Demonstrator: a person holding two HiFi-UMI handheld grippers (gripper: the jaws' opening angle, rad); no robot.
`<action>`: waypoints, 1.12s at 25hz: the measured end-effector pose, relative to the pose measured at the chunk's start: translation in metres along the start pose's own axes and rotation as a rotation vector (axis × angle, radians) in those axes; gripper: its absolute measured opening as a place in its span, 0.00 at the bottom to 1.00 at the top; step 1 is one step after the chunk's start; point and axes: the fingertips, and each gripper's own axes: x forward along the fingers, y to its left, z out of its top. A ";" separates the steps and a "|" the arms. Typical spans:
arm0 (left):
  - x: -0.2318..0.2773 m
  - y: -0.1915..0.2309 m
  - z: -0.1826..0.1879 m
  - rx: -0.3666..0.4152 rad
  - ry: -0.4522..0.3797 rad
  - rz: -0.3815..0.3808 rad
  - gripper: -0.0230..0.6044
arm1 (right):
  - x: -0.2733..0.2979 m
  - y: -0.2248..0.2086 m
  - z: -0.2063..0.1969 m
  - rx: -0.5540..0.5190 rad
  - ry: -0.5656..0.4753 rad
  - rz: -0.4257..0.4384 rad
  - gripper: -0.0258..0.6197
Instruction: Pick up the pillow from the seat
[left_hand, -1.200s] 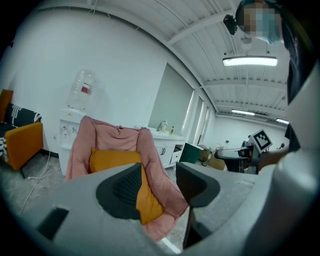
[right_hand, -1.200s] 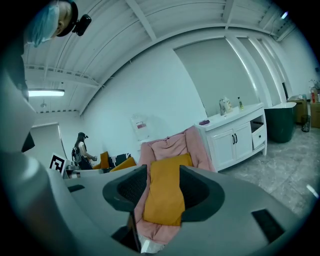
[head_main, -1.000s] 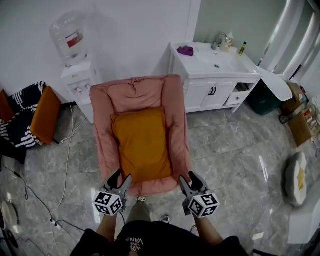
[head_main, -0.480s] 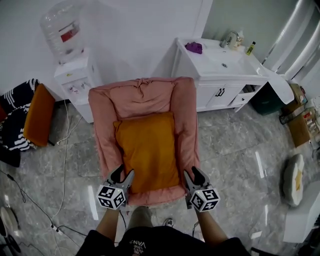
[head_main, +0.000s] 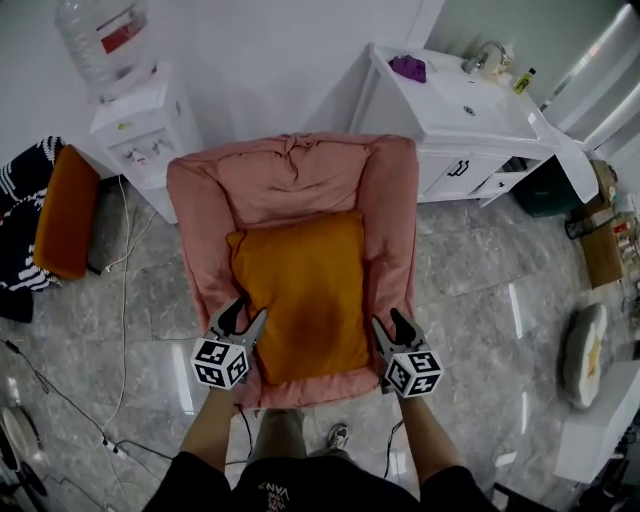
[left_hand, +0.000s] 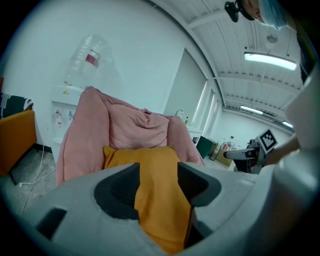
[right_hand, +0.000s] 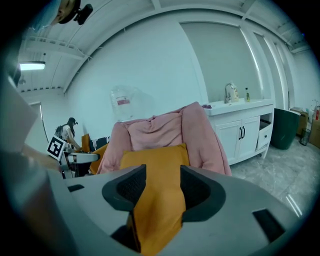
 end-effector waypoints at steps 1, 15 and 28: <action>0.006 0.007 -0.001 -0.006 0.006 0.006 0.41 | 0.009 -0.004 -0.003 0.011 0.013 -0.003 0.35; 0.067 0.087 -0.057 -0.240 0.182 0.042 0.55 | 0.122 -0.043 -0.058 0.047 0.201 -0.010 0.43; 0.098 0.110 -0.088 -0.460 0.185 0.036 0.62 | 0.190 -0.076 -0.071 0.239 0.200 0.030 0.50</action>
